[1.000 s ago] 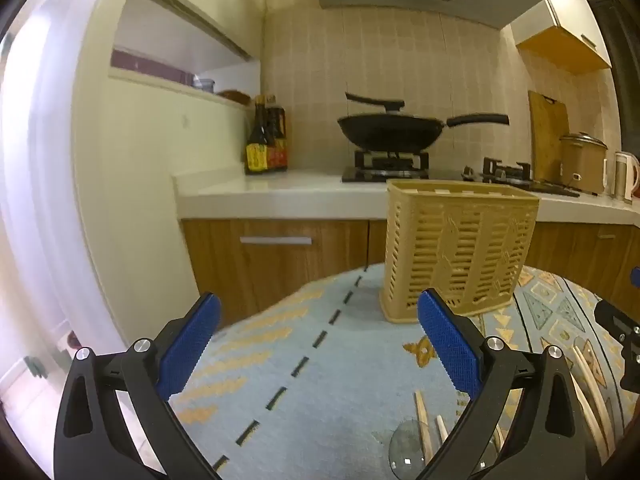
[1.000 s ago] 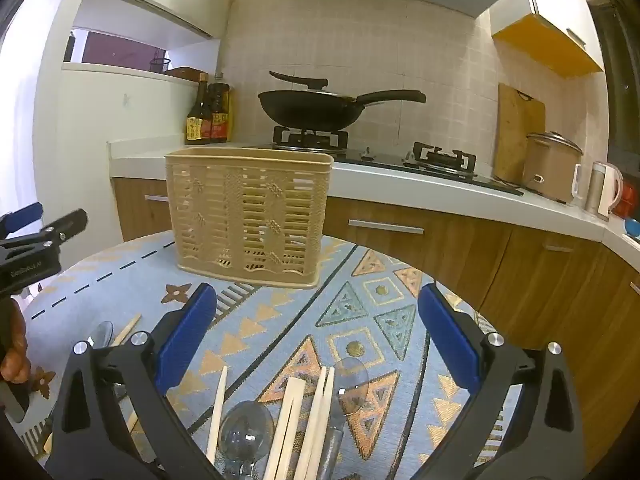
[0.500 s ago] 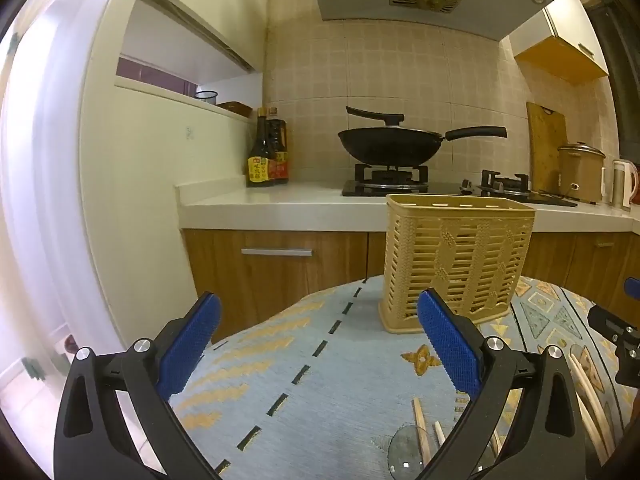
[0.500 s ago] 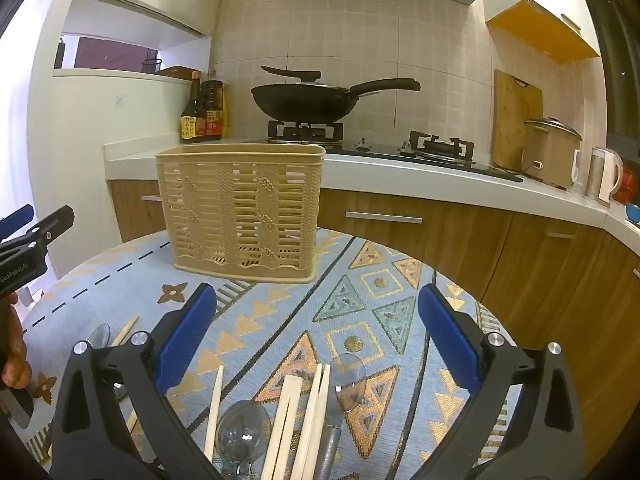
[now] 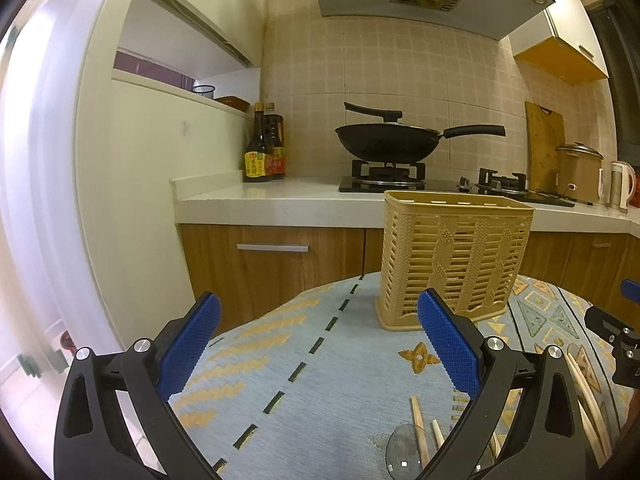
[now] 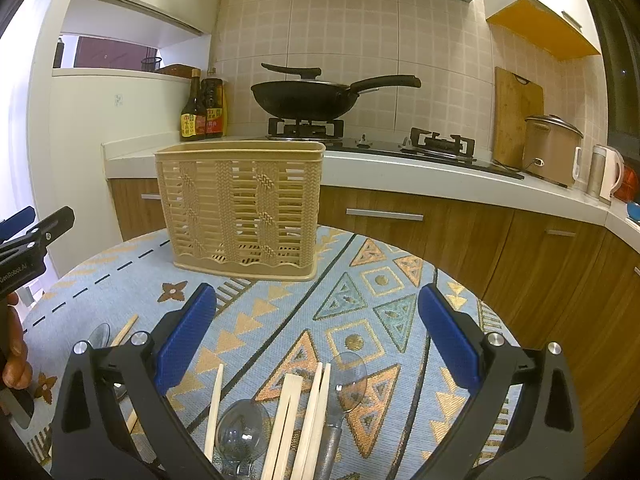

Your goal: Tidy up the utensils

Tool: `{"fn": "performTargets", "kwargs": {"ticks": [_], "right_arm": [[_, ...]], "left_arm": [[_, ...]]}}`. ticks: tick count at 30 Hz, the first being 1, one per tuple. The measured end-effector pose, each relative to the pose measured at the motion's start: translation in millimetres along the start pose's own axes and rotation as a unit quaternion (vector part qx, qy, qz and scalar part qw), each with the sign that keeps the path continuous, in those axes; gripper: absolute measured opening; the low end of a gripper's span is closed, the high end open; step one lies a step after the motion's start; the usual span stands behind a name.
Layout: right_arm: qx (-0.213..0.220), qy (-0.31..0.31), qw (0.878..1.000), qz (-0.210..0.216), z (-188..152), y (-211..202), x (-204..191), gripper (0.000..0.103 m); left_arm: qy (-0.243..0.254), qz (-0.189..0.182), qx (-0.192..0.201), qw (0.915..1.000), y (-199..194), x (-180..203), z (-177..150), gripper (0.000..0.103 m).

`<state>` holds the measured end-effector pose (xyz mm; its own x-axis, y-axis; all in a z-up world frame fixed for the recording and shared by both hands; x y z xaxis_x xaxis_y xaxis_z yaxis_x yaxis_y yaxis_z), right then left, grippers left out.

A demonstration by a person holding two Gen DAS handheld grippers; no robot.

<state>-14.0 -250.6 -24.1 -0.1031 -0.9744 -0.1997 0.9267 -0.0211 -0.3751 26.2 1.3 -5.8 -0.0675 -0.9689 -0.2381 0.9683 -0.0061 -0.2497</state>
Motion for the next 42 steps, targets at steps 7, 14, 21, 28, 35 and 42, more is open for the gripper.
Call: {"fn": "performTargets", "kwargs": {"ticks": [7,14,21,28,35,42], "right_arm": [[-0.002,0.001,1.0,0.0,-1.1,0.8,0.5,0.096],[-0.002,0.002,1.0,0.0,-1.3,0.8,0.4,0.096],[-0.002,0.001,1.0,-0.001,-0.9,0.6,0.5,0.096],[-0.003,0.001,1.0,-0.002,-1.2,0.6,0.3,0.096],[-0.001,0.008,1.0,-0.007,-0.8,-0.1,2.6,0.096],[0.003,0.017,1.0,-0.014,1.6,-2.1,5.4,0.096]], "left_arm": [[-0.002,0.0,0.001,1.0,0.5,0.6,-0.2,0.095],[-0.004,0.0,-0.001,1.0,0.9,2.0,-1.8,0.095],[-0.007,0.0,-0.002,1.0,1.0,-1.3,-1.8,0.095],[-0.007,0.0,-0.003,1.0,1.2,-2.9,-1.7,0.095],[-0.009,0.0,-0.008,0.9999,2.5,-4.1,-1.4,0.095],[-0.011,0.002,-0.012,0.9999,3.5,-4.9,-1.8,0.095]]}}
Point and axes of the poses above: each gripper's, at about its wrist camera, not at the fingertips, and y roughly the way its jaws point, x to its right, z to its top, the point moved 4 cm from there along y, roughly the way its jaws point, and after that the axes turned 13 degrees about y, right-handed, at the moved point
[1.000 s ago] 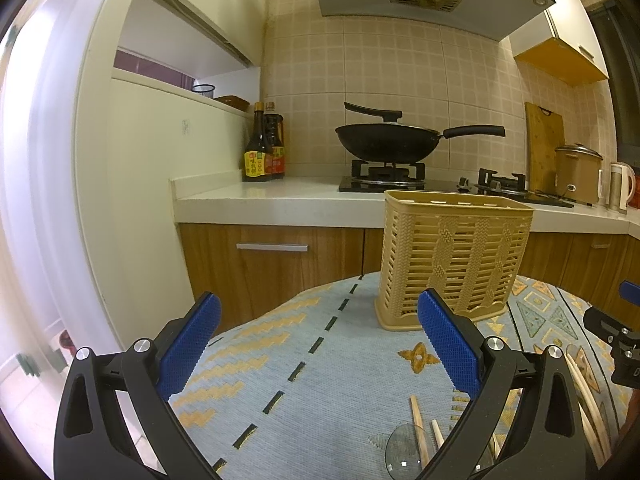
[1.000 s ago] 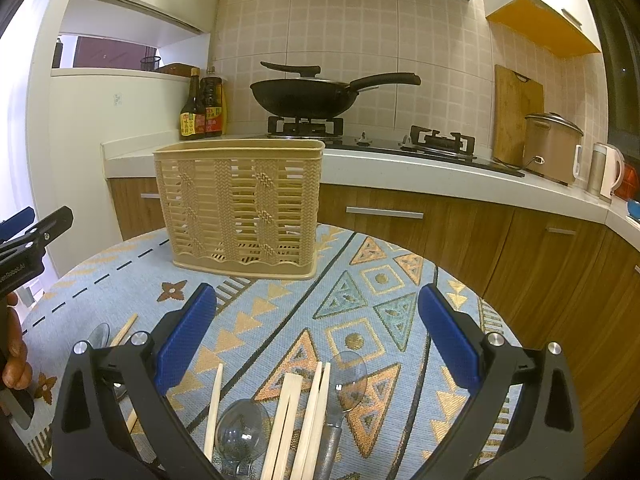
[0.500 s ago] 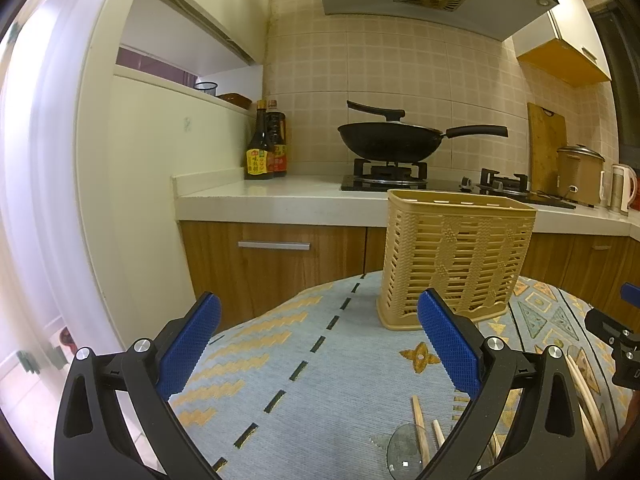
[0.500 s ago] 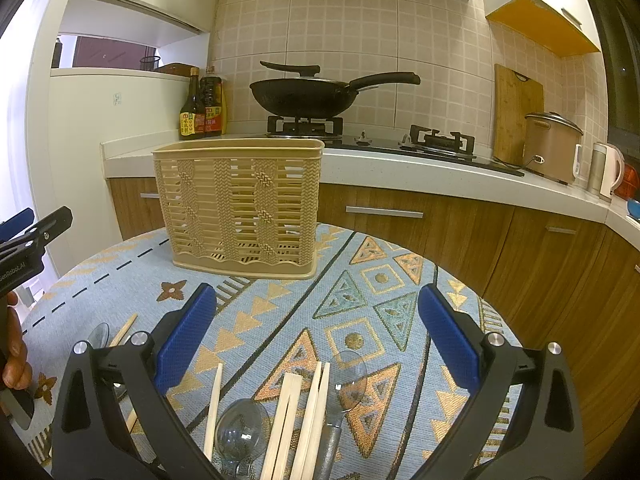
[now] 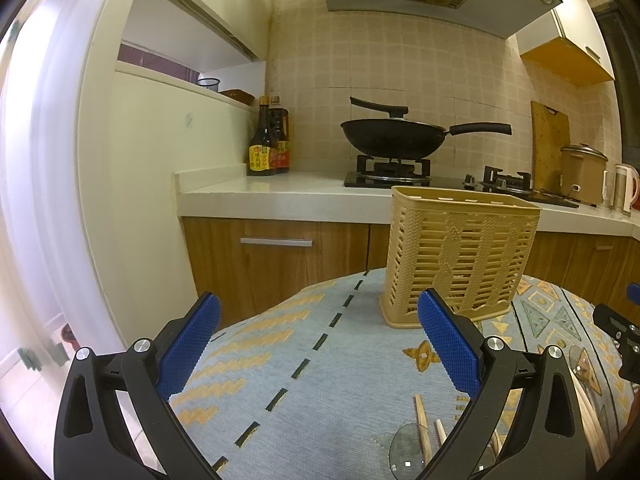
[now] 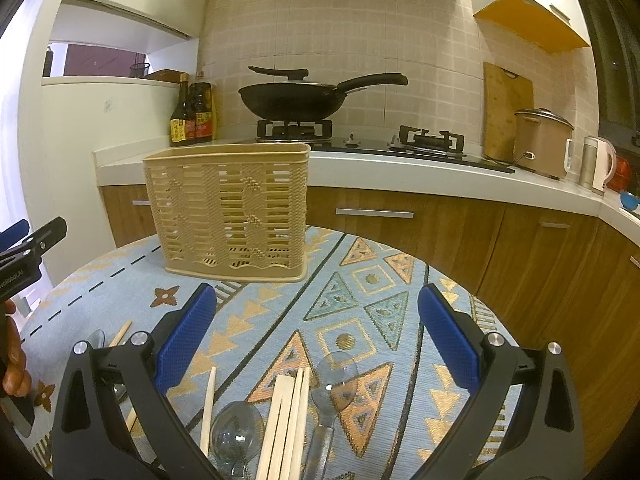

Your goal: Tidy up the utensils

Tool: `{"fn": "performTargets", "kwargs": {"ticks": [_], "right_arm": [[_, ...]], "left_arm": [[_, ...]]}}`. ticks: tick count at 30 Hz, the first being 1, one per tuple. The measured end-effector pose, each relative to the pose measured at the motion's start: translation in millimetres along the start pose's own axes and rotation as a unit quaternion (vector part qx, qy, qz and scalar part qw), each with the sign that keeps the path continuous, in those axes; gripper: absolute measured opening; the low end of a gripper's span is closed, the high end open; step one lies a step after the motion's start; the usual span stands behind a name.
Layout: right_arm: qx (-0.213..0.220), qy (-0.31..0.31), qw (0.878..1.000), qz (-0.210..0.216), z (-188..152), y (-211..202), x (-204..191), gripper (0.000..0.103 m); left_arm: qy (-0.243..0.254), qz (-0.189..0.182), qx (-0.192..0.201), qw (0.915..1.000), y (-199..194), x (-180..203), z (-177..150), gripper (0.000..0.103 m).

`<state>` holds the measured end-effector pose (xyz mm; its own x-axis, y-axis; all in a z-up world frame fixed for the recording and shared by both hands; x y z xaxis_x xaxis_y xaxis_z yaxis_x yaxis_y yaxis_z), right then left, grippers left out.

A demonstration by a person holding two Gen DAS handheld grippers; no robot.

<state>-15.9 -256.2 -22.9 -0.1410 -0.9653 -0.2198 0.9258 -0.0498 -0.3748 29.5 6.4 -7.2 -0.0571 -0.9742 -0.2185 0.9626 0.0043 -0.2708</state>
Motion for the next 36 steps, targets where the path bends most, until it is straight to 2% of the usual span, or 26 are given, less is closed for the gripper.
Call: {"fn": "performTargets", "kwargs": {"ticks": [11,13,15,17,20,23,25,26,28,30,31,32,34,36], "right_arm": [[0.0,-0.001,1.0,0.001,1,-1,0,0.096],[0.001,0.0,1.0,-0.009,2,-1,0,0.096],[-0.004,0.001,0.999,-0.04,2,3,1,0.096],[-0.036,0.001,0.999,-0.03,1,10,1,0.096],[-0.082,0.014,0.996,-0.038,5,14,5,0.096],[-0.113,0.039,0.992,-0.028,12,5,14,0.096],[-0.136,0.046,0.989,-0.035,14,1,18,0.096],[-0.15,0.048,0.987,-0.037,14,-1,20,0.096],[-0.183,0.048,0.981,-0.04,10,-2,22,0.095],[-0.216,0.052,0.974,-0.039,3,-1,27,0.088],[-0.232,0.057,0.97,-0.035,0,-1,30,0.082],[-0.247,0.064,0.967,-0.03,-3,0,33,0.078],[-0.278,0.074,0.958,-0.019,-9,3,39,0.073],[-0.303,0.078,0.95,-0.011,-13,7,44,0.065]], "left_arm": [[0.004,0.002,-0.001,1.0,1,0,0,0.095],[0.004,0.002,-0.003,1.0,1,0,1,0.095],[-0.001,0.0,-0.006,1.0,3,-2,1,0.095],[-0.009,0.0,-0.014,0.9999,6,-6,1,0.095],[-0.016,-0.004,-0.057,0.9982,10,-17,0,0.095],[-0.021,-0.039,-0.104,0.9936,7,-29,0,0.095],[-0.016,-0.073,-0.14,0.9873,7,-32,-2,0.095],[-0.01,-0.098,-0.164,0.9815,6,-30,-5,0.094],[0.002,-0.143,-0.201,0.9691,3,-23,-12,0.085],[0.01,-0.202,-0.244,0.9485,1,-11,-25,0.082],[0.011,-0.218,-0.257,0.9415,1,-7,-31,0.077],[0.01,-0.243,-0.276,0.9299,2,-1,-39,0.072],[0.006,-0.27,-0.298,0.9154,3,9,-52,0.063],[0.001,-0.295,-0.317,0.9014,7,20,-62,0.061]]}}
Point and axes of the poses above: each gripper's, at about its wrist camera, not at the fingertips, and y roughly the way its jaws point, x to its right, z to its top, the point moved 4 cm from there along y, roughly the way its jaws point, and after that the axes turned 13 degrees about y, right-handed, at the moved point
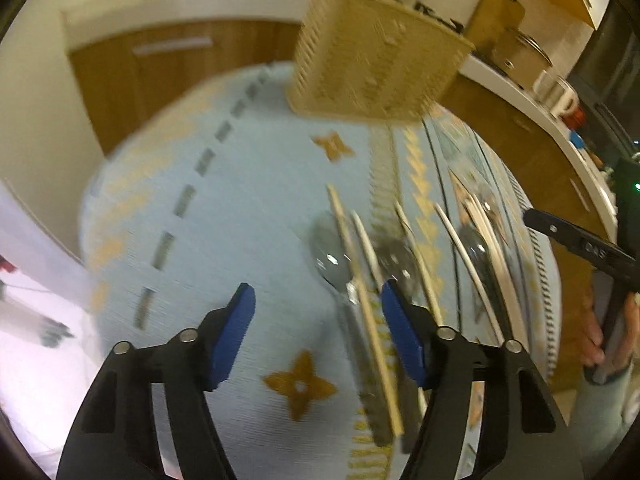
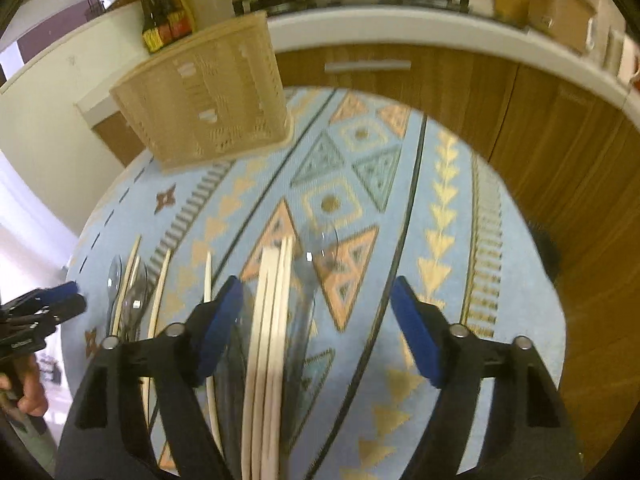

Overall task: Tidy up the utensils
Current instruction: 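Lower the left tool onto a clear spoon while the right tool lowers onto another spoon, then close both tools on the clear spoons and lift them over the beige holder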

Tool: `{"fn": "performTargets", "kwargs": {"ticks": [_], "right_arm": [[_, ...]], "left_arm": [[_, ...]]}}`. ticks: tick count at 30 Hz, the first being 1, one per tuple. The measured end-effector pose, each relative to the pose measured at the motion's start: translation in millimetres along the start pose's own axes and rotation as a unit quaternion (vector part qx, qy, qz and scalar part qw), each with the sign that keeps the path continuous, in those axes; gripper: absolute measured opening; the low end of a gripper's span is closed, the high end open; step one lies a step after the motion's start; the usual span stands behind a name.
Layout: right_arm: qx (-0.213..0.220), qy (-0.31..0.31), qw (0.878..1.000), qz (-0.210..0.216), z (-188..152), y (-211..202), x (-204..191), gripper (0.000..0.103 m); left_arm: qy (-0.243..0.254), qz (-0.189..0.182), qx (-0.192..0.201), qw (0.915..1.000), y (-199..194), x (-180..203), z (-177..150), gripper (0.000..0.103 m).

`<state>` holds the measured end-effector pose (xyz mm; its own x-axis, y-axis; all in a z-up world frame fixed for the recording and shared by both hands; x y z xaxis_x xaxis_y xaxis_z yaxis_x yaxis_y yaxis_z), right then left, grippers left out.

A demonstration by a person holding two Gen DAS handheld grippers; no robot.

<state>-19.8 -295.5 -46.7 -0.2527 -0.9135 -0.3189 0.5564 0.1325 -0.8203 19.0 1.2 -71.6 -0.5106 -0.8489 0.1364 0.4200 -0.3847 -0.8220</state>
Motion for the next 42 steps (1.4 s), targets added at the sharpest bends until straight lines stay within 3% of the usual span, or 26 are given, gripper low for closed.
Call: {"fn": "performTargets", "kwargs": {"ticks": [3,5,8,14,18,22,25,28,31,33,36,38,42], "right_arm": [[-0.035,0.009,0.999,0.013,2,4,7,0.054],[-0.046,0.006,0.999,0.001,3,7,11,0.047],[-0.066,0.002,0.998,-0.016,4,14,15,0.037],[-0.107,0.001,0.994,-0.006,2,30,9,0.034],[-0.124,0.012,0.992,-0.008,5,44,5,0.026],[-0.122,-0.001,0.992,-0.024,7,49,-2,0.023],[-0.126,-0.025,0.991,-0.044,4,49,-7,0.023],[-0.139,-0.044,0.987,-0.061,5,51,-12,0.023],[-0.155,-0.062,0.983,-0.076,9,55,-17,0.023],[-0.162,-0.072,0.981,-0.082,10,59,-21,0.023],[-0.167,-0.087,0.978,-0.09,12,64,-29,0.018],[-0.164,-0.093,0.979,-0.083,11,64,-34,0.01],[-0.134,-0.109,0.982,-0.082,4,59,-37,0.01]], "left_arm": [[0.012,0.004,-0.029,0.9995,17,6,-1,0.051],[0.026,0.009,-0.044,0.9986,27,14,-2,0.048],[0.049,0.045,-0.056,0.9962,31,19,2,0.042],[0.06,0.074,-0.06,0.9937,26,19,11,0.016],[0.03,0.053,-0.049,0.9969,21,7,8,0.009],[0.025,0.047,-0.043,0.9977,21,5,7,0.009],[0.036,0.081,-0.047,0.9949,19,4,6,0.009],[0.043,0.085,-0.052,0.9941,19,4,6,0.01],[0.053,0.086,-0.056,0.9933,18,5,8,0.022],[0.061,0.09,-0.066,0.9919,20,6,11,0.024],[0.081,0.111,-0.083,0.987,26,10,14,0.022],[0.099,0.13,-0.085,0.983,29,15,16,0.012],[0.111,0.137,-0.061,0.9824,26,23,17,0.01]]}}
Point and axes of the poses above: each gripper's, at about its wrist camera, not at the fingertips, and y roughly the way its jaws point, x to its right, z to its top, the point moved 4 cm from there along y, roughly the way its jaws point, and after that the axes turned 13 degrees about y, right-handed, at the moved point
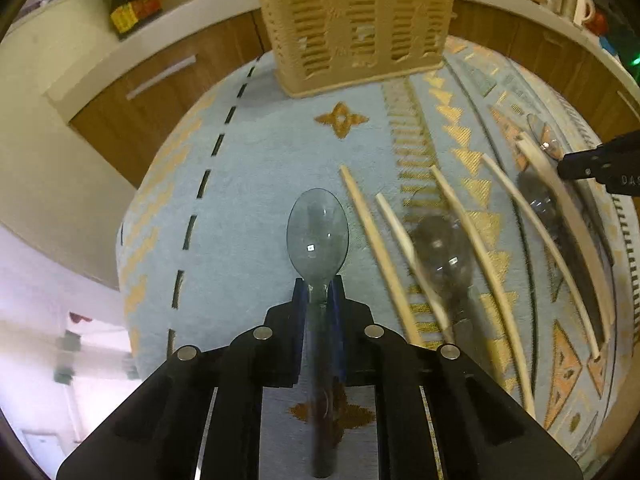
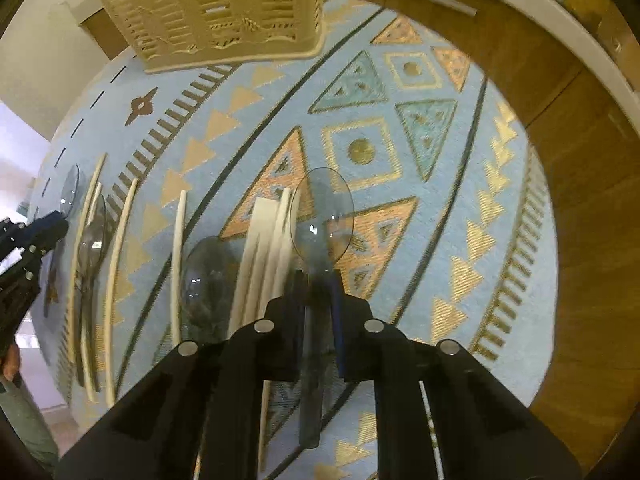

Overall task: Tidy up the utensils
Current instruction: 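Close both tools on the clear spoons and lift them over the beige holder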

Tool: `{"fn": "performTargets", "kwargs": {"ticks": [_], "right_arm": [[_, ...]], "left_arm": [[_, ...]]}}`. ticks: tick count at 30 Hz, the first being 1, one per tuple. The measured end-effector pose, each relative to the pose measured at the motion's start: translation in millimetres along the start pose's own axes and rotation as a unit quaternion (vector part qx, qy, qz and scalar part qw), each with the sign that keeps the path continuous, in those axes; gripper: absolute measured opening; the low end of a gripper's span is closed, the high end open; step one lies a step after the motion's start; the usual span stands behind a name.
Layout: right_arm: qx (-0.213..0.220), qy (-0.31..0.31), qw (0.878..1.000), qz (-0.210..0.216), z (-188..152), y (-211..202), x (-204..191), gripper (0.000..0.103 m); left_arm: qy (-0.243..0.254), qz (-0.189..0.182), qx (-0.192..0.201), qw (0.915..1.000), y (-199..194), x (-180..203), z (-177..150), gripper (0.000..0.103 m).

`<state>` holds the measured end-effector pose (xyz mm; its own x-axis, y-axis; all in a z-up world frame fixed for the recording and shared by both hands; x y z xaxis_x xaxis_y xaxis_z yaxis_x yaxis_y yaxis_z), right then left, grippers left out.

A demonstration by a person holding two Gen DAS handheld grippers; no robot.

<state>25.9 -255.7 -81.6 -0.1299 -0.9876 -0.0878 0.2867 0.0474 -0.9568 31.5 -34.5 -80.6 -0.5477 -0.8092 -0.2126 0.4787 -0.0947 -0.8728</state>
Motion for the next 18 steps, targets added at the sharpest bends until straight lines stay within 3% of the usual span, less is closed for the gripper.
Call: {"fn": "performTargets", "kwargs": {"ticks": [3,8,13,18], "right_arm": [[0.023,-0.008,0.999,0.022,-3,-10,0,0.01],[0.105,-0.029,0.991,0.073,9,-55,-12,0.01],[0.21,-0.032,0.967,0.138,44,-123,-22,0.01],[0.297,-0.03,0.94,0.164,87,-173,-30,0.01]], "left_arm": [[-0.016,-0.008,0.044,0.9989,-16,-5,7,0.01],[-0.049,-0.025,0.136,0.9892,-60,-24,36,0.01],[-0.055,-0.012,0.221,0.9736,-103,-39,83,0.01],[-0.062,0.005,0.29,0.955,-130,-55,139,0.01]]}}
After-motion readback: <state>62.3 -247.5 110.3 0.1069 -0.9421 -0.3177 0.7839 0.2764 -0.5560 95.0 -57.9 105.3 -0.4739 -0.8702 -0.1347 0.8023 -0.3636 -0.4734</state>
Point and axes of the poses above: each gripper's, at about its wrist camera, not at the fingertips, and y roughly the way its jaws point, x to its right, z to its top, the point moved 4 cm from there along y, roughly the way its jaws point, and after that the axes turned 13 degrees about y, right-handed, at the moved point
